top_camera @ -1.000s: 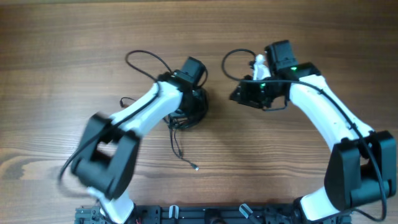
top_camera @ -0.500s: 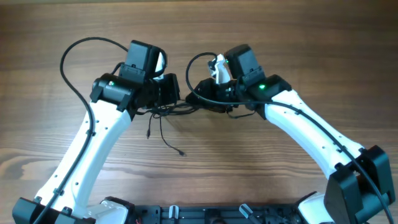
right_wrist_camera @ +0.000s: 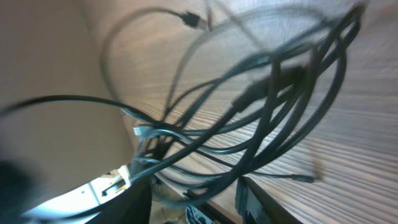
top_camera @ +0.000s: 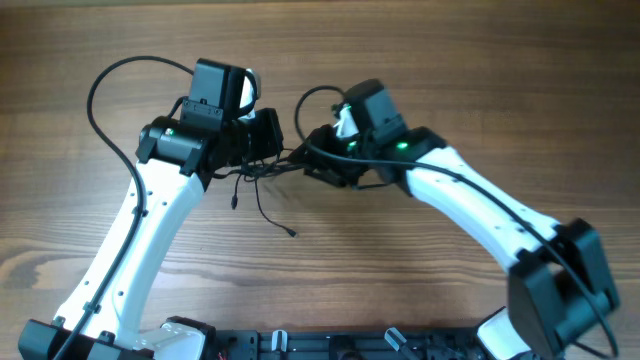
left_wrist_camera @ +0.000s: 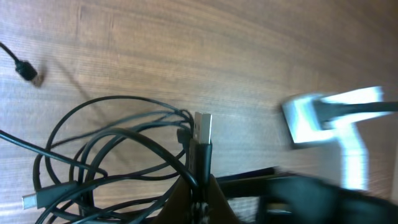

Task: Untangle cables
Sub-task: 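Pull the left gripper leftward and right gripper rightward, stretching cables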

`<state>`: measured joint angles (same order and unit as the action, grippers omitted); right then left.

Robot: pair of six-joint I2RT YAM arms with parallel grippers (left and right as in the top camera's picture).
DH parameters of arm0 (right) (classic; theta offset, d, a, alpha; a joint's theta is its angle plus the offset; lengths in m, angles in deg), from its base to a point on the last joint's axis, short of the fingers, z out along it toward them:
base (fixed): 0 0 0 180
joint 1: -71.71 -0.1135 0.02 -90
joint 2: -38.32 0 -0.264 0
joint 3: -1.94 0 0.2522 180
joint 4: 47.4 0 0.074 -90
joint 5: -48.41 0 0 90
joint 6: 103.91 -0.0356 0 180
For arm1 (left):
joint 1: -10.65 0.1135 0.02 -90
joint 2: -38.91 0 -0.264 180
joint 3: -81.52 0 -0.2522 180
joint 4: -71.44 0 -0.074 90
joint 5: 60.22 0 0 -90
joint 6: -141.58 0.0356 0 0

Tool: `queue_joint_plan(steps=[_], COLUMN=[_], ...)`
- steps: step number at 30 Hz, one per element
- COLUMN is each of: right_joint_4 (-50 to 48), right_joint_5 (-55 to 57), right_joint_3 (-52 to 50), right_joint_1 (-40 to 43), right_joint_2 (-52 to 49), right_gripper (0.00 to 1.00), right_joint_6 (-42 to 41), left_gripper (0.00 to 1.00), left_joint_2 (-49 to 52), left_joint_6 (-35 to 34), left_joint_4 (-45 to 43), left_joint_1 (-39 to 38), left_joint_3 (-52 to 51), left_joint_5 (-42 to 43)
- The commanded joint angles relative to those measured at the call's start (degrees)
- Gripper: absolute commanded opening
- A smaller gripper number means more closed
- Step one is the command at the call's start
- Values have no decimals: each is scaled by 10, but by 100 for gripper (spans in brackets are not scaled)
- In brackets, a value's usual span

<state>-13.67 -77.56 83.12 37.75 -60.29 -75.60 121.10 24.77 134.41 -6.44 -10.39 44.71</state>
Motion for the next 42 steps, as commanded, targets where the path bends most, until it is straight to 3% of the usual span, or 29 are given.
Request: queue_joint_plan(steps=[1, 5, 8, 9, 12, 16, 23, 27, 32, 33, 34, 38, 40, 42], right_joint_4=[-19, -15, -1, 15, 45, 104, 246, 290, 381, 371, 361, 400, 424, 436], right_joint_5=[-16, -16, -16, -14, -10, 2, 121, -123, -237, -233, -172, 182, 260, 230], right_joint_3=[-4, -4, -4, -4, -4, -3, -2, 31, 125, 142, 158, 189, 189, 185], right_joint_1=[-22, -17, 3, 16, 47, 93, 218, 285, 270, 257, 254, 257, 257, 256], right_joint_2=[-60, -103, -117, -117, -117, -112, -41, 23, 110, 136, 157, 201, 208, 204], right_gripper=[44, 39, 17, 4, 4, 4, 4, 4, 4, 4, 4, 4, 4, 4], right_joint_6=[-37, -32, -10, 8, 54, 191, 314, 513, 621, 603, 533, 303, 272, 306], left_gripper=[4, 4, 4, 4, 4, 4, 4, 4, 4, 4, 4, 4, 4, 4], left_joint_2=[-5, -35, -94, -128, -194, -254, -229, -172, -100, -84, -66, -20, -10, 0], left_joint_6=[9, 5, -17, -25, -25, -11, 58, 89, 178, 193, 203, 202, 202, 204], left_joint_4=[-21, -31, -28, -30, -26, 6, 57, 71, 110, 120, 126, 132, 132, 133], left_joint_1=[1, 16, 57, 83, 155, 291, 407, 412, 368, 353, 337, 323, 323, 316], left_joint_3=[0, 14, 33, 34, 34, 34, 34, 34, 34, 34, 34, 34, 34, 34], left_joint_5=[17, 78, 116, 116, 105, 100, 86, 95, 165, 160, 143, 76, 77, 77])
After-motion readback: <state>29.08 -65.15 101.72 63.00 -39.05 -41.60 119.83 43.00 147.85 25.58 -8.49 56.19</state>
